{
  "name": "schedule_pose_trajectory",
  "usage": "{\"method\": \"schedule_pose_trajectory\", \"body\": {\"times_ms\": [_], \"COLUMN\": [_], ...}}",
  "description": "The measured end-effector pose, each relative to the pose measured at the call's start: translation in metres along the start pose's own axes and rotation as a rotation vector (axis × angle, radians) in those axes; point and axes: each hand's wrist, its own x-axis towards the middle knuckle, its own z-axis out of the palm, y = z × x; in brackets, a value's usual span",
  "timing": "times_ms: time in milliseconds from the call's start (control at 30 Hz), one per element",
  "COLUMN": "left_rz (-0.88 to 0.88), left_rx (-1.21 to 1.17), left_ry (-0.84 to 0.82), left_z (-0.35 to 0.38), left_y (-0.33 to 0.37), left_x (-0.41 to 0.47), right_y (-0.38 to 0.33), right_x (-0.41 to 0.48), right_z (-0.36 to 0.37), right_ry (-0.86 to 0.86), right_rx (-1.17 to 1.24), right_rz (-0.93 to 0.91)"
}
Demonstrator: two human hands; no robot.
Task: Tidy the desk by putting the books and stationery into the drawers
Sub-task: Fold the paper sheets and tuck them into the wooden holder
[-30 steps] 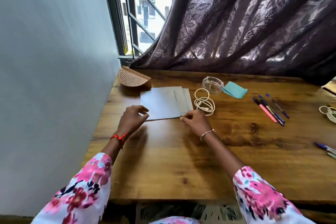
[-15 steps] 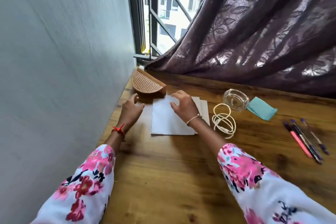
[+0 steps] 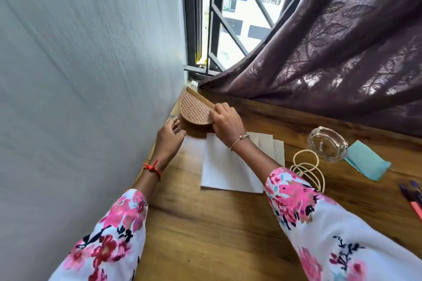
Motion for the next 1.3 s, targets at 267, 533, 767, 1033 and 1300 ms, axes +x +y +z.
{"method": "schedule_pose_trajectory", "body": {"times_ms": [267,533,767,1033,1300], "left_rz": [0.044,0.125,0.174,0.159,0.386], "left_rx": [0.021,0.165,0.22,0.258,0.236], "left_ry": [0.021,0.107,0.161,0.139,0.374], "left_z": [-0.005,-0.007,-0.005,0.003,0.019], "left_y": [-0.006,-0.005,-0.015,-0.026,-0.024], "left_x": [0.006,-0.005,-0.018,-0.018,-0.039], "right_y": [0.012,0.027,0.019,0.014,0.018], "right_x": [0.017,0.035,0.053,0.065,0.018], "right_z": [0.006,-0.003,0.005,0.017,-0.01], "right_ry": [0.082,-0.003,-0.161,-0.24,0.005], "right_rx": [0.203,0.766,0.879,0.932,0.973], "right_rz": [0.17,0.405,0.42,0.509,0.585]}}
